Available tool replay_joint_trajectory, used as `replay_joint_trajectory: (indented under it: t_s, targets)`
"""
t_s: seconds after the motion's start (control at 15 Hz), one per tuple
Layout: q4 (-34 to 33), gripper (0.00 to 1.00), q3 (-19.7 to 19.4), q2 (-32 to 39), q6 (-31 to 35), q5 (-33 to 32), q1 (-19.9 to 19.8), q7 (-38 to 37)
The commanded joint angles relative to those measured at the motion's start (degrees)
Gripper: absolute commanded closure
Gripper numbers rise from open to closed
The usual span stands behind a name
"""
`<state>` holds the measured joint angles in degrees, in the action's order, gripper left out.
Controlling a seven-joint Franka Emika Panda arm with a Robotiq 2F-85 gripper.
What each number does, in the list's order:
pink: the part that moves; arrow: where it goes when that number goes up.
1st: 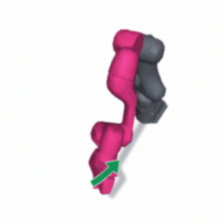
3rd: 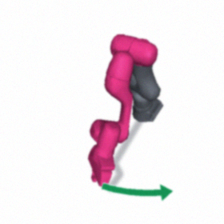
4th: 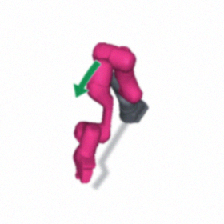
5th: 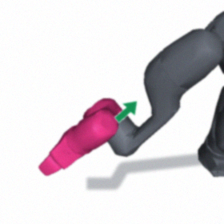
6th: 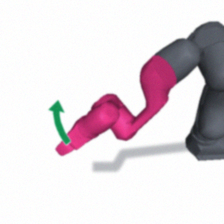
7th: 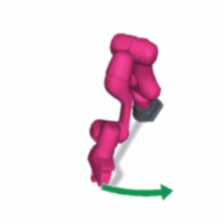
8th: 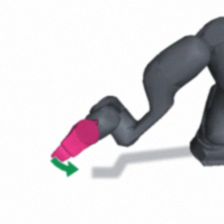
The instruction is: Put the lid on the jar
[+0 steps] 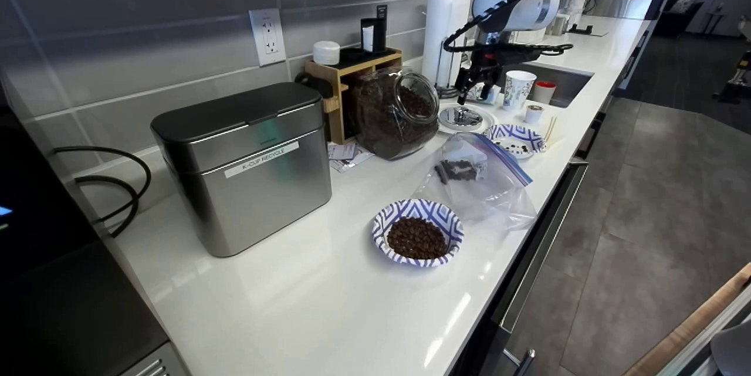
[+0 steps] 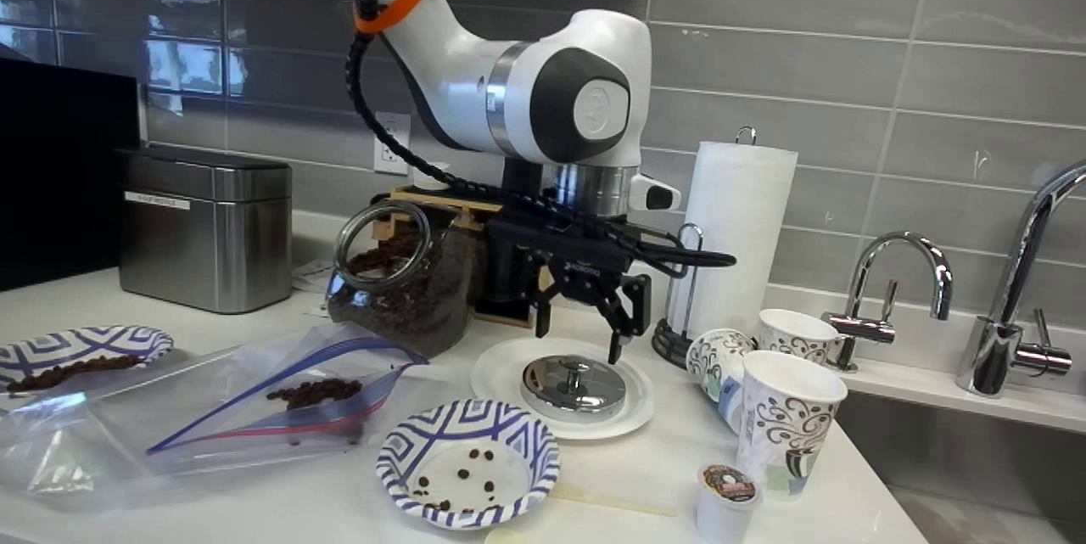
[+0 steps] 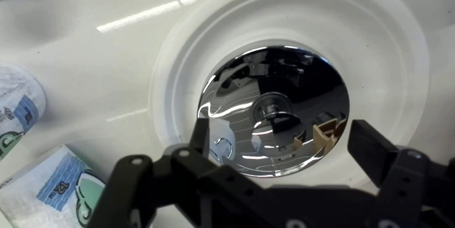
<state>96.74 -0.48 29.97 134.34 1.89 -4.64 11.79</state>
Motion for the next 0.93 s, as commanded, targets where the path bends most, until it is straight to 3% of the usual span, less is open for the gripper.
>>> replay_joint_trajectory:
  t_s: [0.0,0.27,0.47,0.87]
  targets:
    - [-4.1,0.00,0.2,3.0,-3.5,-1.1,0.1,-0.2]
    - [-6.5,0.01,0.4,4.7,-5.4,-1.3,0.2,-0.2]
    - [-8.1,0.06,0.3,5.9,-6.6,-1.8,0.6,-0.5]
    - [-10.4,0.06,0.4,8.0,-6.9,-1.9,0.8,-0.5]
